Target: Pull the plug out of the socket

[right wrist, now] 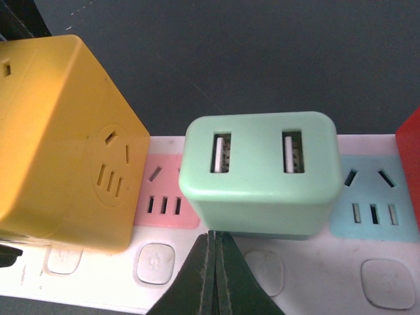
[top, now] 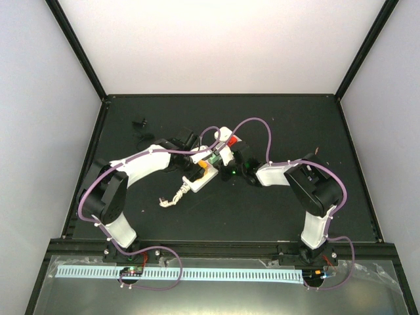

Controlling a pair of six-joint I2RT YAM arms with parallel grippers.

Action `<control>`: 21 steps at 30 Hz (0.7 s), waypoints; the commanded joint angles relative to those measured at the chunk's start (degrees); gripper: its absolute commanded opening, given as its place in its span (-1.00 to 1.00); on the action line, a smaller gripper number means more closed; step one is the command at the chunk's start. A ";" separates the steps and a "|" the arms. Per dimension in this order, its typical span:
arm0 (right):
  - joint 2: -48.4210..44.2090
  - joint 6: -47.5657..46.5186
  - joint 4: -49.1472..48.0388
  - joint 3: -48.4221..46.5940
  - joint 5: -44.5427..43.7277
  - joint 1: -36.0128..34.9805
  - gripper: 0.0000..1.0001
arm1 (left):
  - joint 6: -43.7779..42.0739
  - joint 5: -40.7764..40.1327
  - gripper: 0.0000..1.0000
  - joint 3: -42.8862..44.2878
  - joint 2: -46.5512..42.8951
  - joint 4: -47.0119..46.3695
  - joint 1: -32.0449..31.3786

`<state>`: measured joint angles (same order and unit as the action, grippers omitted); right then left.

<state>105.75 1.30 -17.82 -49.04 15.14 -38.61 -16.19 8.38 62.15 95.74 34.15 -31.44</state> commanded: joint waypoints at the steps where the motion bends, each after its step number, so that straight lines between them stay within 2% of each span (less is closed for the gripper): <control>1: 2.37 -1.54 4.96 1.54 -3.02 -0.27 -0.98 | 0.40 2.69 -0.24 3.05 -1.99 3.29 0.02; 10: 3.03 -1.74 5.38 1.35 -4.26 -0.25 -0.98 | 0.80 5.23 -0.31 4.93 -2.09 6.26 0.09; 21: 3.74 -2.16 5.59 1.17 -5.64 -0.30 -0.98 | -1.02 2.69 -0.32 6.25 -4.00 8.50 0.11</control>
<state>105.82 0.03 -18.15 -49.06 14.41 -39.20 -15.64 8.43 63.92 95.72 38.39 -31.11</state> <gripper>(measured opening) 0.026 0.682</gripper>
